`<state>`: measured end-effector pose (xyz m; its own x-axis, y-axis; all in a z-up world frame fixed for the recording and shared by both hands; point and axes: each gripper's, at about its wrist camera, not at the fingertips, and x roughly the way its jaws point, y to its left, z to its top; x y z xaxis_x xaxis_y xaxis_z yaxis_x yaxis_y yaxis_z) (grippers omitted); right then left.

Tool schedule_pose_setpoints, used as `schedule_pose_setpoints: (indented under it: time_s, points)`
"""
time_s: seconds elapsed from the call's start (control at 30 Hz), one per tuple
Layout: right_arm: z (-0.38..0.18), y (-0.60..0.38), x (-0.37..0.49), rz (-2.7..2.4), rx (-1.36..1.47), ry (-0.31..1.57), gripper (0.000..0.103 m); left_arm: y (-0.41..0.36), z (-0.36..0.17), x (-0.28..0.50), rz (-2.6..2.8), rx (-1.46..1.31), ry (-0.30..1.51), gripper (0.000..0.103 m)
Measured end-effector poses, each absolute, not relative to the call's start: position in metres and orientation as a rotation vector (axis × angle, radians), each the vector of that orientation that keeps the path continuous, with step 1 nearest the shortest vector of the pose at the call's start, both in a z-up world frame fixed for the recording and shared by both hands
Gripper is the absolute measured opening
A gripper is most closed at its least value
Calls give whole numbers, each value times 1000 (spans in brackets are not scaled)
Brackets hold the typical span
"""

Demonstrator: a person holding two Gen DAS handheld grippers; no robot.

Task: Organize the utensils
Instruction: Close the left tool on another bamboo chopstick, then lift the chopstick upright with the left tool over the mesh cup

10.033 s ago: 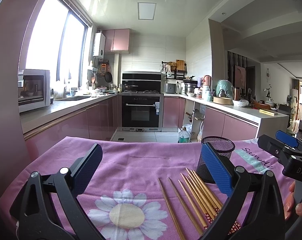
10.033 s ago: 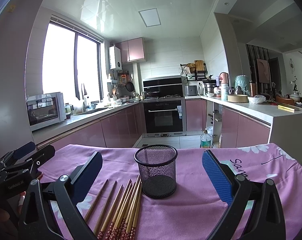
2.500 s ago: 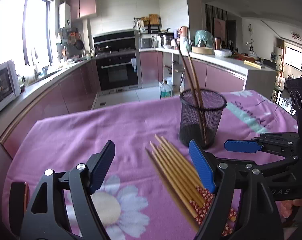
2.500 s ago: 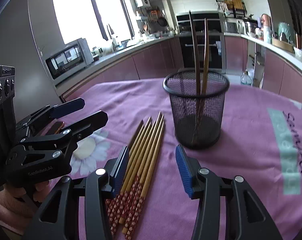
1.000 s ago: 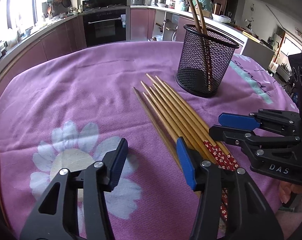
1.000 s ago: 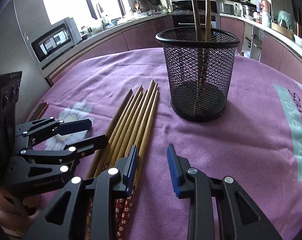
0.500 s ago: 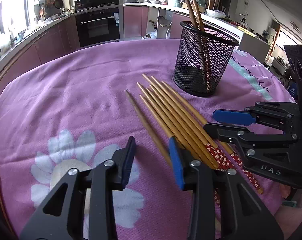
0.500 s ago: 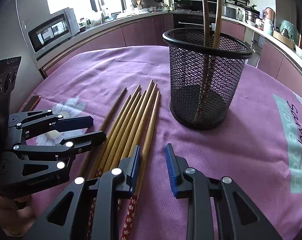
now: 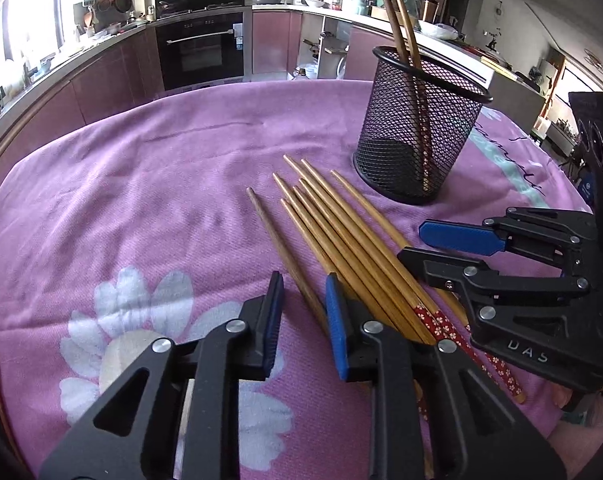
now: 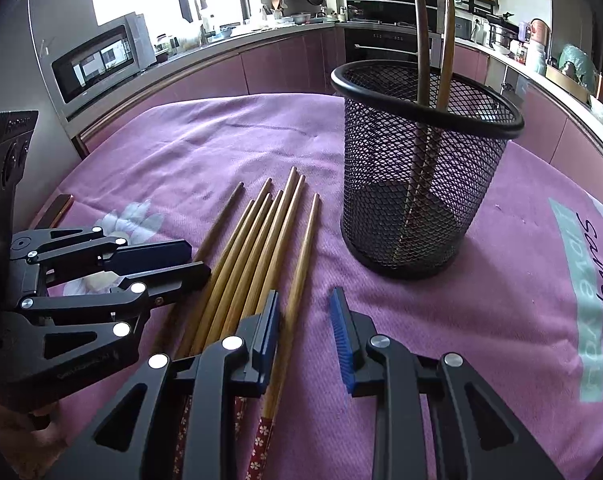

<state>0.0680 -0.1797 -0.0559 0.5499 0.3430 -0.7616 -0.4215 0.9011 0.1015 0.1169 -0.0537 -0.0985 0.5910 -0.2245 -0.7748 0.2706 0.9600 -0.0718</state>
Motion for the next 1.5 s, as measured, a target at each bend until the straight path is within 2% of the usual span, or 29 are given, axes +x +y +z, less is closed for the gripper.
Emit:
schedule_pose_setpoints:
  time_s: [0.1,0.2,0.37,1.0,1.37,1.5]
  points:
    - [-56,-179,67,447,-96,877,23,-54,-99,116,-280,47,890,18]
    - [-56,-180,67,448,-93,877,16,-53,-99,116,-277,40,887,15]
    - [-56,-178,65,460,-99,877,8,-54,-100,114,-267,33,884,15]
    - [-51,-179,58,479,-90,859,5,-49,-98,112,-254,-4,891,9]
    - [-46,-184,54,482,-73,845,5,-51,-100,113,-247,33,900,14]
    - [-42,-187,52,492,-58,835,5,-51,-100,115,-240,24,896,9]
